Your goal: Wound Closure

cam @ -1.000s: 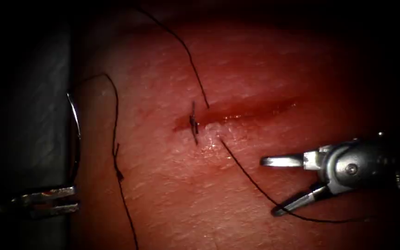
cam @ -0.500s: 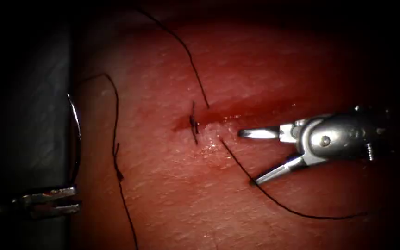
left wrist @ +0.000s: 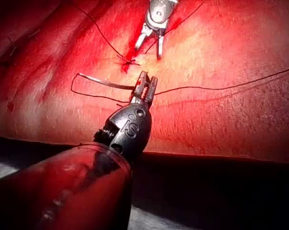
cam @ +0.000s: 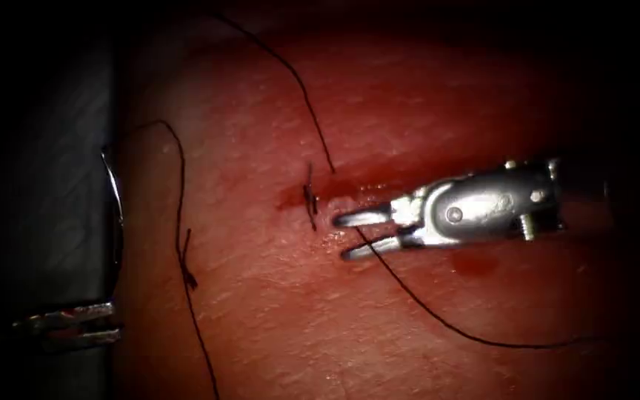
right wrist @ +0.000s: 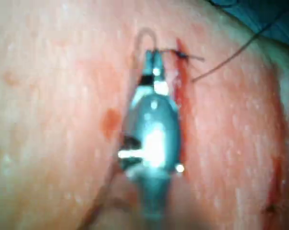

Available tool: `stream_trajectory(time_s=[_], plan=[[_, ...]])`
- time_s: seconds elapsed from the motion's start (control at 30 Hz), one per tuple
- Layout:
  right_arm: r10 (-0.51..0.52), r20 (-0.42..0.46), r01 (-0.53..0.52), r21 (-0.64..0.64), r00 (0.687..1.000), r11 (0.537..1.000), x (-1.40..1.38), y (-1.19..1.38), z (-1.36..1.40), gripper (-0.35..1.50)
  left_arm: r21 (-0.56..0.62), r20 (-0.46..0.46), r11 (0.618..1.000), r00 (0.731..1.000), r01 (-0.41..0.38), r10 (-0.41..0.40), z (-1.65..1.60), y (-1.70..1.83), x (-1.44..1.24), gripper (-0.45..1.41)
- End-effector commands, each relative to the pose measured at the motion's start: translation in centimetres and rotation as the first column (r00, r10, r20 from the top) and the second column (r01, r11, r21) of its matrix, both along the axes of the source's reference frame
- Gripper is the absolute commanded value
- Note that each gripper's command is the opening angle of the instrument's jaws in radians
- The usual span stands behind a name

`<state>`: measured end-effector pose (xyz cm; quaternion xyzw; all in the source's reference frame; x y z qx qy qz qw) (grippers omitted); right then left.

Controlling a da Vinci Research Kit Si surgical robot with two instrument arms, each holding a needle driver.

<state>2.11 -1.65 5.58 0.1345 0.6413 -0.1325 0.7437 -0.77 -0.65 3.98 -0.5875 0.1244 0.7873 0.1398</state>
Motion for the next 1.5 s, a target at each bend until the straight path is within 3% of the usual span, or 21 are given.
stream_trajectory(time_s=[0.03, 0.3, 0.7, 1.03, 1.5], plan=[[-0.005, -0.006, 0.005, 0.0, 1.0, 1.0, 0.04, -0.12, -0.01, -0.35, 0.001, 0.001, 1.0, 1.0, 0.0, 0.0, 0.07, -0.03, -0.07, -0.45], [-0.016, -0.021, 0.016, -0.002, 1.0, 1.0, -0.09, -0.17, -0.33, -0.35, 0.003, 0.001, 1.0, 1.0, 0.001, -0.001, 0.07, 0.0, -0.09, -0.45], [-0.047, -0.045, 0.047, -0.001, 0.998, 0.999, -0.29, -0.48, -0.73, -0.35, 0.003, 0.003, 1.0, 1.0, 0.001, -0.001, 0.08, 0.01, -0.11, -0.45], [-0.109, -0.044, 0.109, -0.017, 0.993, 0.994, -0.36, -0.76, -0.94, -0.35, 0.004, 0.003, 1.0, 1.0, 0.001, -0.001, 0.09, 0.03, -0.12, -0.45], [-0.13, -0.05, 0.128, -0.031, 0.99, 0.991, -0.44, -0.88, -1.01, -0.35, 0.006, 0.004, 1.0, 1.0, 0.0, 0.0, 0.13, 0.08, -0.1, -0.45]])
